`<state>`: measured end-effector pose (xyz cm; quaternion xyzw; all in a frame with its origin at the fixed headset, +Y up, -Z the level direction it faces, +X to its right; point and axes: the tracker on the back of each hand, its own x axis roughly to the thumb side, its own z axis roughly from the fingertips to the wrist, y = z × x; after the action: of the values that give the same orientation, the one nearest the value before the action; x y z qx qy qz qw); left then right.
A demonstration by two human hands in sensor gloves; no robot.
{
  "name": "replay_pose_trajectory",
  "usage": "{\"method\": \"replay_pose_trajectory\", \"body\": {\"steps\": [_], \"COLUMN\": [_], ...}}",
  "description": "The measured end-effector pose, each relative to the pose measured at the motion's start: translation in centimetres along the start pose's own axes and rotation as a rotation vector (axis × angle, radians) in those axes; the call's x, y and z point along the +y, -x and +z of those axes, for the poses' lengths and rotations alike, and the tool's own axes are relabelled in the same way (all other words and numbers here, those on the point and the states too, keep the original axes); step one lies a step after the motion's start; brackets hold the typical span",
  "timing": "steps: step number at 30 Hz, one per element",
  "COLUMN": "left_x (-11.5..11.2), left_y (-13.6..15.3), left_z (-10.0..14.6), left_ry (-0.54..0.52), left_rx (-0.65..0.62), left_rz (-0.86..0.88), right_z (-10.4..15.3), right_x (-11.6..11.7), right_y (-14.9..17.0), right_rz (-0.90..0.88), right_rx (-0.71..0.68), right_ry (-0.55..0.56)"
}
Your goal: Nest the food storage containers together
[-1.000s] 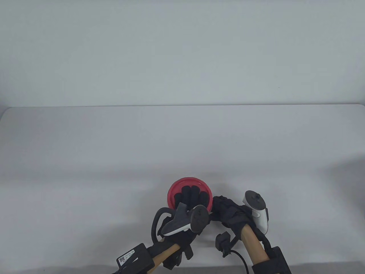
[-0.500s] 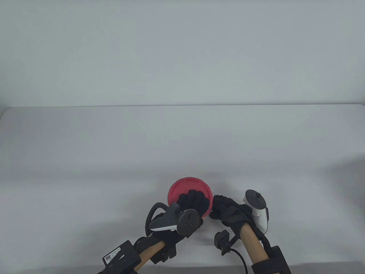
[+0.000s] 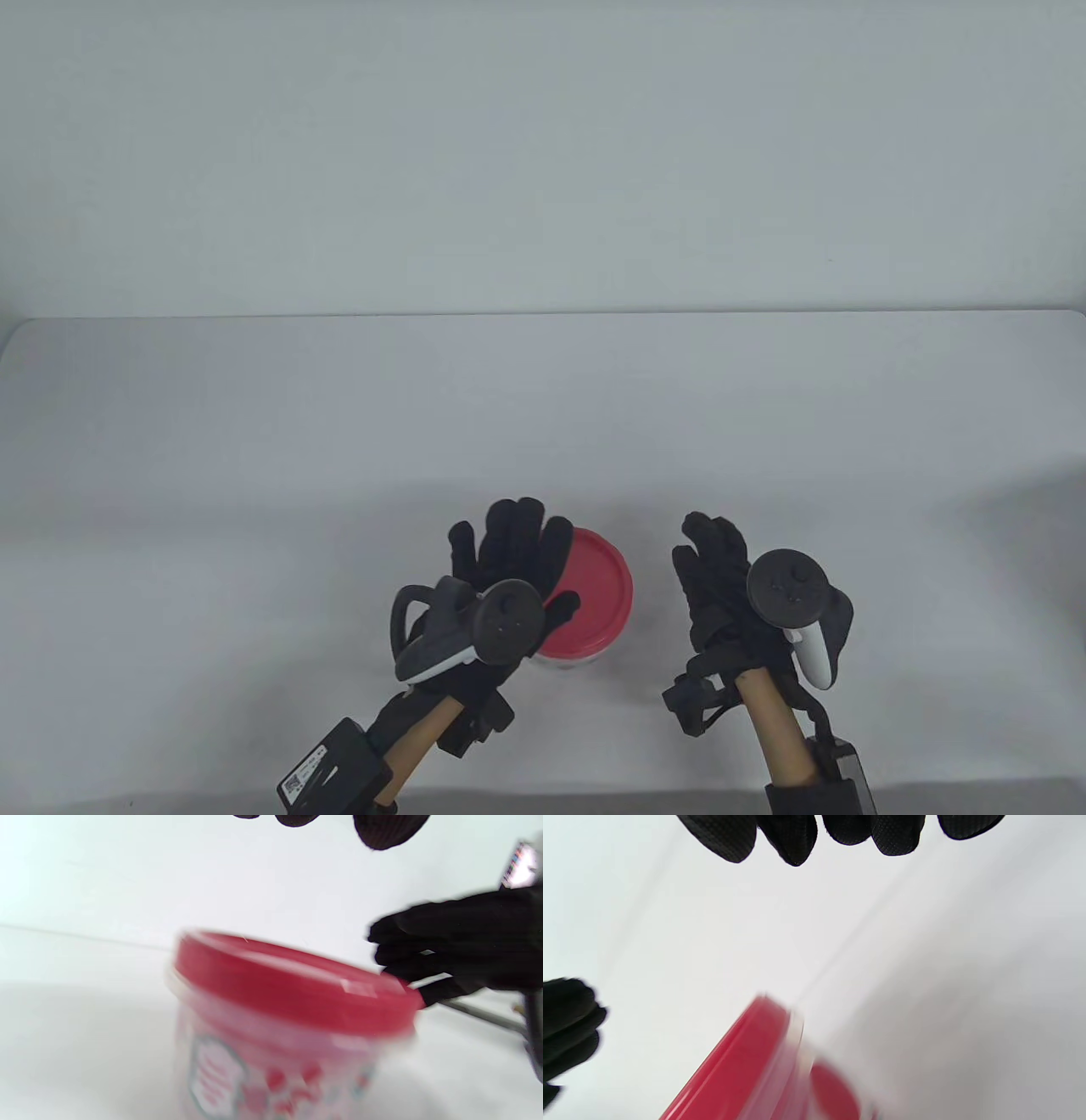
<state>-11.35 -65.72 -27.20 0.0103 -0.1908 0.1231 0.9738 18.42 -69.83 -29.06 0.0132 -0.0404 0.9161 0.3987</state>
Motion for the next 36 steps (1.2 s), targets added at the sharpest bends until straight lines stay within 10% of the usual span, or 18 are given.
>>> {"method": "replay_pose_trajectory", "body": {"steps": [6, 14, 36], "left_x": [2.7, -1.3, -2.7], "left_y": [6.7, 12.4, 11.7], "left_z": [1.5, 1.9, 1.5], "left_ry": [-0.118, 0.001, 0.077], "left_rx": [0.282, 0.449, 0.408], "left_rz": [0.106, 0.291, 0.258], "right_z": [-0.9, -1.9, -2.1], "right_x": [-2.2, 0.9, 1.4], "right_y": [-2.3, 1.2, 2.1], "right_rz": [0.401, 0.423, 0.425], "right_rx": [-0.172, -0.093, -0.076], "right_ry": [0.125, 0.030, -0.001]}}
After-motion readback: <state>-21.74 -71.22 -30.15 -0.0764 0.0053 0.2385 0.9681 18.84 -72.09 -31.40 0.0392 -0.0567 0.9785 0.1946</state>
